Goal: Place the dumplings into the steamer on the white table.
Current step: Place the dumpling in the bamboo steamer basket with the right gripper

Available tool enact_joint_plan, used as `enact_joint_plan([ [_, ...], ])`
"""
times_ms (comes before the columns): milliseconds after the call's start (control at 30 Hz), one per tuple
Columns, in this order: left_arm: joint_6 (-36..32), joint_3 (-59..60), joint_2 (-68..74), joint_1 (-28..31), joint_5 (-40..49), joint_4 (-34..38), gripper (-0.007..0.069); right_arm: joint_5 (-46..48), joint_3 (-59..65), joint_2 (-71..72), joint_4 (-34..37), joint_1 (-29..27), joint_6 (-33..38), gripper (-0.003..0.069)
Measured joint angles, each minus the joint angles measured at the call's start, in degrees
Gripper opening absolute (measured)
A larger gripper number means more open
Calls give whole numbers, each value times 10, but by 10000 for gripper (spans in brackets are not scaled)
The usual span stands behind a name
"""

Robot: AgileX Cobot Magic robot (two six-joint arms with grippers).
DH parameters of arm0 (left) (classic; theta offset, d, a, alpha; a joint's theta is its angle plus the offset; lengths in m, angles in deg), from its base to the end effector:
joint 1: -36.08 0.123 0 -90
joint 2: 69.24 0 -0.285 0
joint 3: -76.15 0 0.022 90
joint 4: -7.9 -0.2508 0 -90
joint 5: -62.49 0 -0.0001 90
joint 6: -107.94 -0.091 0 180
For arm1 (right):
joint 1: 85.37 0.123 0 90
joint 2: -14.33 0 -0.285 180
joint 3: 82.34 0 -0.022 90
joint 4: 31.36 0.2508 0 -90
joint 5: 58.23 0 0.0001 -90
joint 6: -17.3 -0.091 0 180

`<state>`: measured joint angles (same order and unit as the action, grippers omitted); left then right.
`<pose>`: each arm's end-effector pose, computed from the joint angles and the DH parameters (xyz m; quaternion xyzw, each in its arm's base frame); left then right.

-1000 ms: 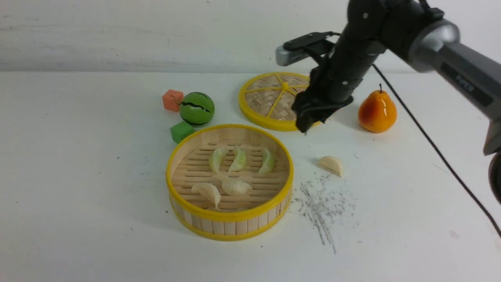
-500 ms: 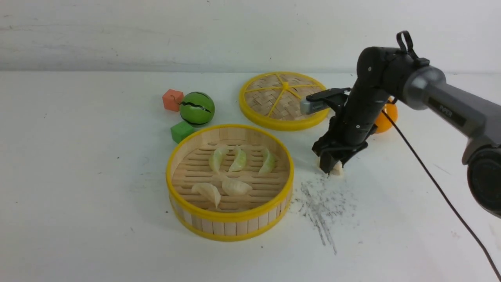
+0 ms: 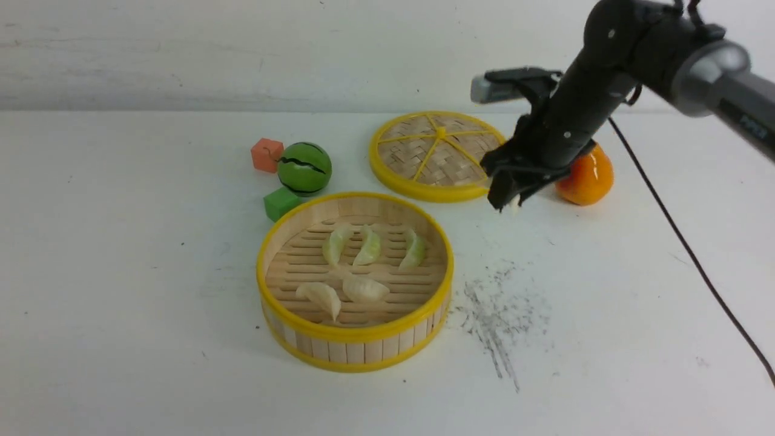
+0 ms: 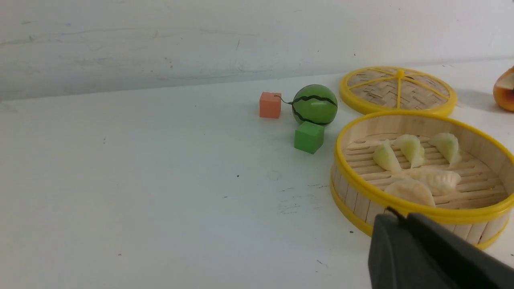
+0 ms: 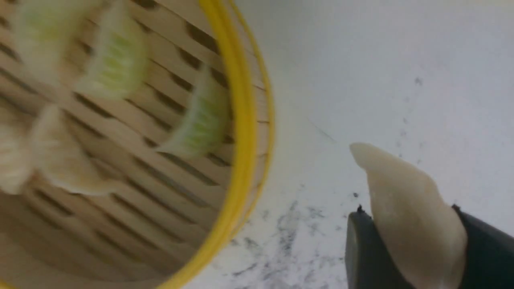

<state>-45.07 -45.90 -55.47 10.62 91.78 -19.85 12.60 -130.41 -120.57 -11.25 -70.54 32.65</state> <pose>0.0470 0.0006 0.2778 0.0768 0.7503 -0.0723 0.6527 0.4609 0.1526 0.2817 -0.2280 0.9390 0.1720 0.1915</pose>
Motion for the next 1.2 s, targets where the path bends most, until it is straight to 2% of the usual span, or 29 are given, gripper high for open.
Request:
enact_joint_plan([
  [167, 0, 0, 0, 0, 0, 0, 30, 1, 1, 17, -7, 53, -11, 246],
  [300, 0, 0, 0, 0, 0, 0, 35, 3, 9, -5, -61, 117, -26, 246],
  [467, 0, 0, 0, 0, 0, 0, 38, 3, 12, -23, -97, 157, -34, 246],
  [1000, 1, 0, 0, 0, 0, 0, 44, 1, 14, -64, -116, 175, -71, 247],
  [1200, 1, 0, 0, 0, 0, 0, 49, 0, 14, -64, -116, 179, -71, 333],
])
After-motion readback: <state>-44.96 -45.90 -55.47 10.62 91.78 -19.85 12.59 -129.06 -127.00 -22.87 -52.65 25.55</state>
